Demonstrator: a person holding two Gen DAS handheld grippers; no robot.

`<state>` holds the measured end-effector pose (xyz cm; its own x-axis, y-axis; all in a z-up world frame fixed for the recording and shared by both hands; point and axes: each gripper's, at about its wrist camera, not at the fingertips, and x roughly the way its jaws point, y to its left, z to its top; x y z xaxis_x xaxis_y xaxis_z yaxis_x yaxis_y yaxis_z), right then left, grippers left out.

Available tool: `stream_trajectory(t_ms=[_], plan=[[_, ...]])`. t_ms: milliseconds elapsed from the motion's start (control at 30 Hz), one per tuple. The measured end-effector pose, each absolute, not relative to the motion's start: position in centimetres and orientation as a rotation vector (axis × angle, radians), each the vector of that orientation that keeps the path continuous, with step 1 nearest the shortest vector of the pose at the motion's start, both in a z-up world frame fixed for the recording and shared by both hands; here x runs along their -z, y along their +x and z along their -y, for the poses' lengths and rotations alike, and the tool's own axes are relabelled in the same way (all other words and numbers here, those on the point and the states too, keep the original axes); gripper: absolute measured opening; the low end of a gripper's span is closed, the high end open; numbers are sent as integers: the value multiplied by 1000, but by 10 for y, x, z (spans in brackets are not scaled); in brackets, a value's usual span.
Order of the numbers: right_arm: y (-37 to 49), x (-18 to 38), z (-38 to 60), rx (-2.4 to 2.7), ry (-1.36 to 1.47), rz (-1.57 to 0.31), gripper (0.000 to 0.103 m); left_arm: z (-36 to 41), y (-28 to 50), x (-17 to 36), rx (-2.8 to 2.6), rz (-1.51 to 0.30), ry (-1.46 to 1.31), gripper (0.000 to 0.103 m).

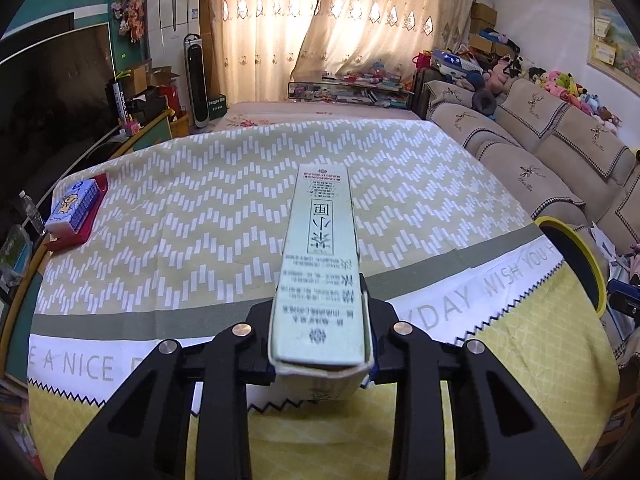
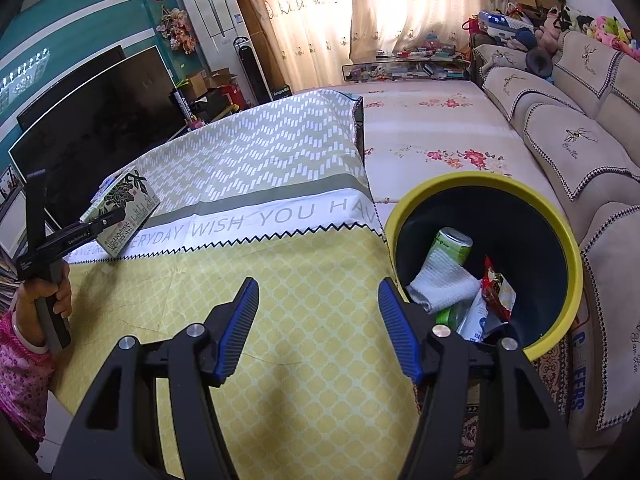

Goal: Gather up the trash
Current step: 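Carry the green-and-white box over the bin and open the left gripper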

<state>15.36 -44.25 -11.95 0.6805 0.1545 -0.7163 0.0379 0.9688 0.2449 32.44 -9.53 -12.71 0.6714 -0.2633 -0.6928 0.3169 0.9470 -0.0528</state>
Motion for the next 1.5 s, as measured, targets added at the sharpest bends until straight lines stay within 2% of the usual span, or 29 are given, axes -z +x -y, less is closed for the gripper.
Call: stream_trajectory(t_ms=[267, 633, 867, 1200, 1233, 1267, 1300, 1333, 1467, 1500], plan=[[132, 112, 459, -9, 240, -793, 59, 140, 269, 84, 454, -687, 146, 31], [80, 103, 504, 130, 240, -758, 59, 279, 206, 51, 827, -676, 249, 31], [49, 104, 543, 207, 301, -724, 59, 378, 216, 66, 955, -734, 290, 31], [31, 118, 578, 268, 379, -718, 59, 491, 272, 132, 973, -877, 350, 31], [31, 120, 579, 269, 384, -720, 60, 494, 276, 139, 967, -891, 354, 35], [33, 121, 580, 266, 388, -723, 60, 499, 278, 146, 965, -906, 358, 43], [33, 122, 579, 262, 389, -723, 60, 501, 279, 150, 964, -909, 363, 65], [35, 122, 577, 256, 388, -723, 61, 500, 280, 152, 943, -888, 369, 74], [39, 120, 568, 227, 365, -727, 62, 474, 277, 141, 902, -847, 344, 75], [40, 120, 564, 220, 358, -729, 63, 456, 271, 131, 891, -829, 319, 78]])
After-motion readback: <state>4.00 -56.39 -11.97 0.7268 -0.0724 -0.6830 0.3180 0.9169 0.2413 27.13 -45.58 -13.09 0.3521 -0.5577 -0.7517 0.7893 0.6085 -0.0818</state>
